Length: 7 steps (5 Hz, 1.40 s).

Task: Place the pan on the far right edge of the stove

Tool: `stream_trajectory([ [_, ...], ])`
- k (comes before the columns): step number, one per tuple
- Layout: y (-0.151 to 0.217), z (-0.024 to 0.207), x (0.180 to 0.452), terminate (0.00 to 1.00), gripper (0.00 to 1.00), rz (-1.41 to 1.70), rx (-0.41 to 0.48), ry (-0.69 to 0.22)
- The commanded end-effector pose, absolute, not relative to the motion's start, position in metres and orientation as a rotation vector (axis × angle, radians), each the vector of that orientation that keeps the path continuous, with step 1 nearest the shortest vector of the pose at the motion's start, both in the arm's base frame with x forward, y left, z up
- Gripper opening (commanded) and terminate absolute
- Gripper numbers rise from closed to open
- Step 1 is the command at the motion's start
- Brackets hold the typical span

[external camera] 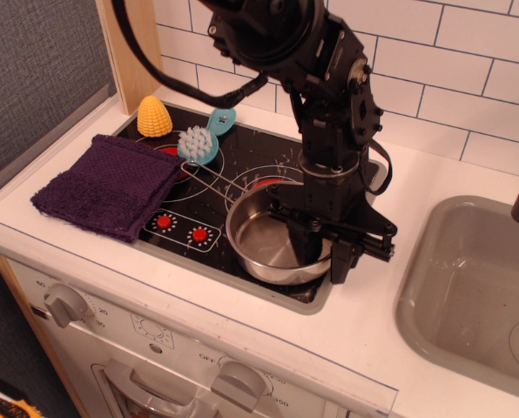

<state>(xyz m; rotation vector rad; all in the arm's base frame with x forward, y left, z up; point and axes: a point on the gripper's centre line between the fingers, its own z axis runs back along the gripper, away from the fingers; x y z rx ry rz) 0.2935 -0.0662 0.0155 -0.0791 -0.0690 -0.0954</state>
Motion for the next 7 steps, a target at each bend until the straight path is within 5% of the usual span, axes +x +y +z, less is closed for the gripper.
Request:
stream_trajectory([
  [1, -0.068, 0.034, 0.303, 0.00, 0.00, -0.186, -0.067, -0.112],
  [2, -0.076, 0.063, 0.317, 0.00, 0.00, -0.311, -0.064, -0.175],
  [4, -0.103, 0.079, 0.378, 0.00, 0.00, -0.499, -0.048, -0.178],
  [5, -0.095, 0.062, 0.396, 0.00, 0.00, -0.474, -0.037, -0.131],
  [7, -0.076, 0.034, 0.388, 0.00, 0.00, -0.400, -0.026, -0.057],
])
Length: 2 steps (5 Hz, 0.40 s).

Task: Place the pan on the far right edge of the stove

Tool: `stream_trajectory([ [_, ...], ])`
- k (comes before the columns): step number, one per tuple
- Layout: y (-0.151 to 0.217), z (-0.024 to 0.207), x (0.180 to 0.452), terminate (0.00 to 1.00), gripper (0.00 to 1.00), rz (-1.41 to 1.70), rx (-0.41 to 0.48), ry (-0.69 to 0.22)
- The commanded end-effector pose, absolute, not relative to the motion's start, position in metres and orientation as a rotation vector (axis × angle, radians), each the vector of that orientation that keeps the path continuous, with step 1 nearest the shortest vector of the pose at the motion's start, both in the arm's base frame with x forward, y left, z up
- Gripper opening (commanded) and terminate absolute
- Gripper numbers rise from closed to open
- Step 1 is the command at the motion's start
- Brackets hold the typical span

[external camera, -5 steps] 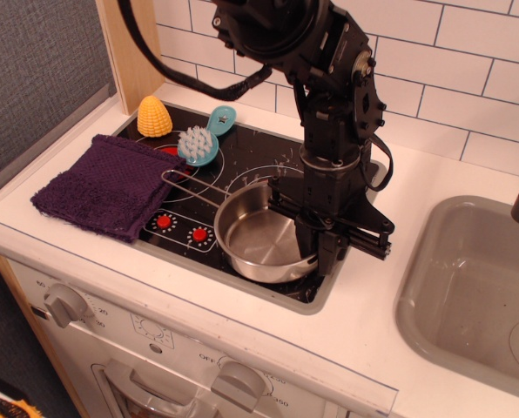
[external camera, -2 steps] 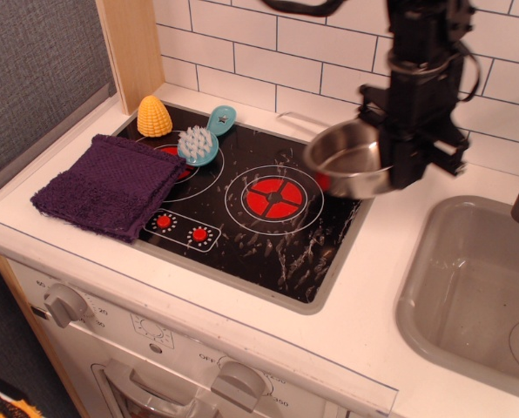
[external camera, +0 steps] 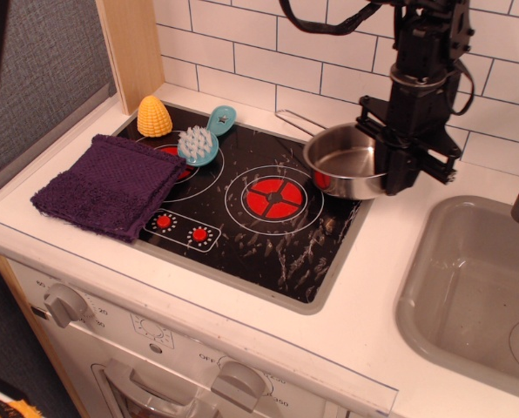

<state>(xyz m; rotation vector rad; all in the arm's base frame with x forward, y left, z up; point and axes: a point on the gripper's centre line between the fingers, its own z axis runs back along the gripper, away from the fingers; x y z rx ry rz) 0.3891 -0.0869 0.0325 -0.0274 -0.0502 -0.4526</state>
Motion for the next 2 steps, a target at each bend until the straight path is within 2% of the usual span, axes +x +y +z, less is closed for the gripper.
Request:
stream_trajectory([
  [1, -0.077, 0.035, 0.389, 0.00, 1.00, -0.348, -0.032, -0.038],
  [2, -0.078, 0.053, 0.391, 0.00, 1.00, -0.264, -0.080, -0.090],
])
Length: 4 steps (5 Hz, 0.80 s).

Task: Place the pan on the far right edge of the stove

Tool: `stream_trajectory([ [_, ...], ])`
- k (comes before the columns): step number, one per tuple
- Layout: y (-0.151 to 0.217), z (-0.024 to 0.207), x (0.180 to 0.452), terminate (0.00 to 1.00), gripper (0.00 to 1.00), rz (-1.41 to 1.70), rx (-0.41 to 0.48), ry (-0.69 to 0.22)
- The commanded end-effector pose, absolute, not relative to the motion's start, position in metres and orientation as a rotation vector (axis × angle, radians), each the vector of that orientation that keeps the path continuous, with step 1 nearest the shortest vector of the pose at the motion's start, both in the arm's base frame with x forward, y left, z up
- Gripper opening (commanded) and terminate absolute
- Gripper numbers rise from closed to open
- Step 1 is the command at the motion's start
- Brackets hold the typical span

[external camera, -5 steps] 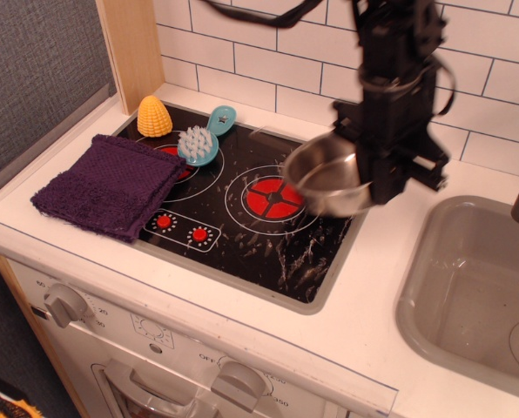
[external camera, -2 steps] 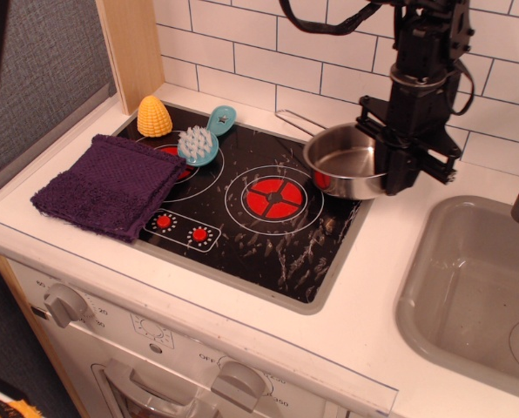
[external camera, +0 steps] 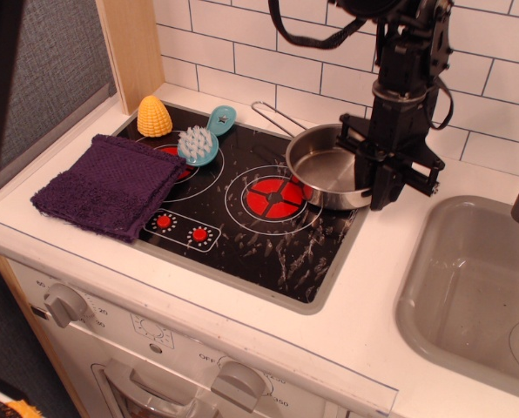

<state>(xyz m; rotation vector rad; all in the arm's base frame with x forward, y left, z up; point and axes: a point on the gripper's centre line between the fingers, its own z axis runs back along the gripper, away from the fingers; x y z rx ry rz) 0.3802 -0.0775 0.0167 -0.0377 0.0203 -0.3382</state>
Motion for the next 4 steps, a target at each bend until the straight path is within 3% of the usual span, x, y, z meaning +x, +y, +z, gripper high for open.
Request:
stream_trajectory([
  [1, -0.073, 0.096, 0.388, 0.00, 1.00, -0.088, -0.099, -0.201],
  [2, -0.062, 0.117, 0.373, 0.00, 1.00, 0.014, -0.019, -0.225],
  [4, -0.061, 0.111, 0.367, 0.00, 1.00, -0.009, -0.004, -0.188],
])
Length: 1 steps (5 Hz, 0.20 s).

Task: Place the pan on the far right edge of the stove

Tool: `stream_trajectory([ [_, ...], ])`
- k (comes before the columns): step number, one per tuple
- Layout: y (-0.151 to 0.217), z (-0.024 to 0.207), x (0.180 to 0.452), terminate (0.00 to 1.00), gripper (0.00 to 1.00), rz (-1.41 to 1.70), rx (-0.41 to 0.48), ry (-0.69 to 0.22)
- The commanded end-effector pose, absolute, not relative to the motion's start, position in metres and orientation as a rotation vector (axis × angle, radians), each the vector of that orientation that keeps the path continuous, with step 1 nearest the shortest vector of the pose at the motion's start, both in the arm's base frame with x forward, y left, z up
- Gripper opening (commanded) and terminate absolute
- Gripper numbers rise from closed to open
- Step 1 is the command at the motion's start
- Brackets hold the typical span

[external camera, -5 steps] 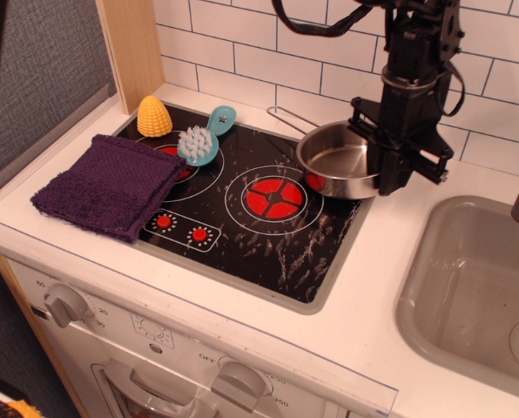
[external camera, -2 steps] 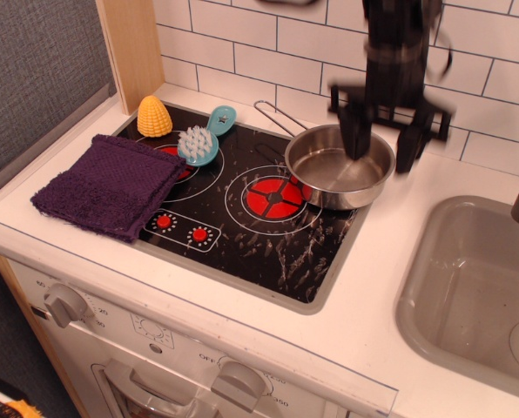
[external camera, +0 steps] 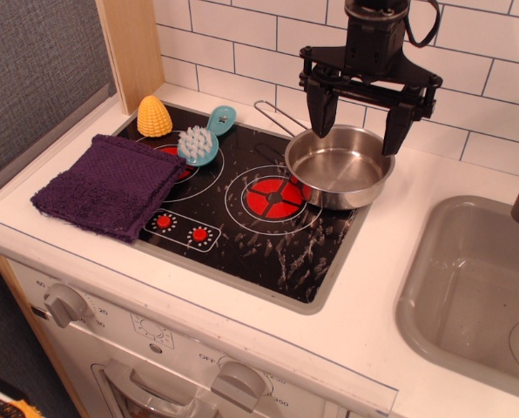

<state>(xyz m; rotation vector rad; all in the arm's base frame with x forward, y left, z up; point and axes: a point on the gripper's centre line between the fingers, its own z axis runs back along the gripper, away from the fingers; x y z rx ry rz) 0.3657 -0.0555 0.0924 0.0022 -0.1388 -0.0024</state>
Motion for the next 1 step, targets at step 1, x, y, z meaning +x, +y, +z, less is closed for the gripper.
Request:
stream_trajectory([
  [1, -0.0607, 0.1108, 0.3668, 1.00, 1.00, -0.009, -0.004, -0.188],
])
